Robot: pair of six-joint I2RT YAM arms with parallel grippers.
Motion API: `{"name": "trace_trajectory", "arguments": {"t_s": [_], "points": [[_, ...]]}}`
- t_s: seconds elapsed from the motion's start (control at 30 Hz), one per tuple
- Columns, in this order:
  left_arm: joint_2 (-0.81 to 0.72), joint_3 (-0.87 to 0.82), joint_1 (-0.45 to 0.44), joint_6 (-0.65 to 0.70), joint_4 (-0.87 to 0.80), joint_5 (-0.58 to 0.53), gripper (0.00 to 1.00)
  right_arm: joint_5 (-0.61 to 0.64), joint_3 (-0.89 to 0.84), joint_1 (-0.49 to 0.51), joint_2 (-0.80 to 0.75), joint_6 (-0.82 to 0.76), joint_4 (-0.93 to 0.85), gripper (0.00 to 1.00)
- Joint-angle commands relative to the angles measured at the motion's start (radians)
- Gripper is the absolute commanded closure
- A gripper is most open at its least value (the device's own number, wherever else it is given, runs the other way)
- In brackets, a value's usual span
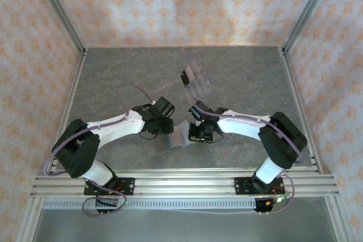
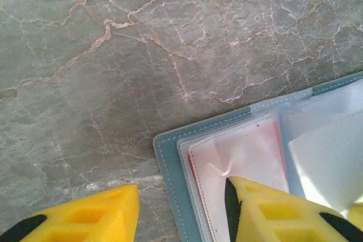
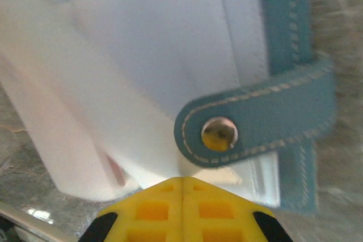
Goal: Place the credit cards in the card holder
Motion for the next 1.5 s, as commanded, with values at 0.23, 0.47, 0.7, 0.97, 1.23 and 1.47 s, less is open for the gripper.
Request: {"name": "trace_trajectory", "arguments": {"t_s": [0.23,0.47,0.7,0.97,1.23,1.47], "points": [[0.011,0.024,-0.003,0.025,-0.008,0.025,0.58,0.129,0.03,-0.008,-0.135,0.021,-0.064,0.93],[0.048,0.028,-0.023,0.019,0.007,0.026,0.59,0.001,0.136,-0.007,0.04,-0.008,0.04,0.93],[0.081,0.025,-0.026,0.022,0.019,0.023,0.61,0.035,0.15,-0.009,0.051,-0.028,0.034,0.92],[0.098,-0.009,-0.026,0.01,0.045,0.008,0.62,0.02,0.116,-0.047,0.147,-0.037,0.047,0.94],[0.089,-0.064,-0.026,0.001,0.071,-0.003,0.63,0.058,0.38,-0.124,0.075,-0.163,-0.125,0.71],[0.082,-0.094,-0.027,-0.009,0.104,0.0,0.63,0.146,0.847,-0.247,0.347,-0.325,-0.333,0.71]]}}
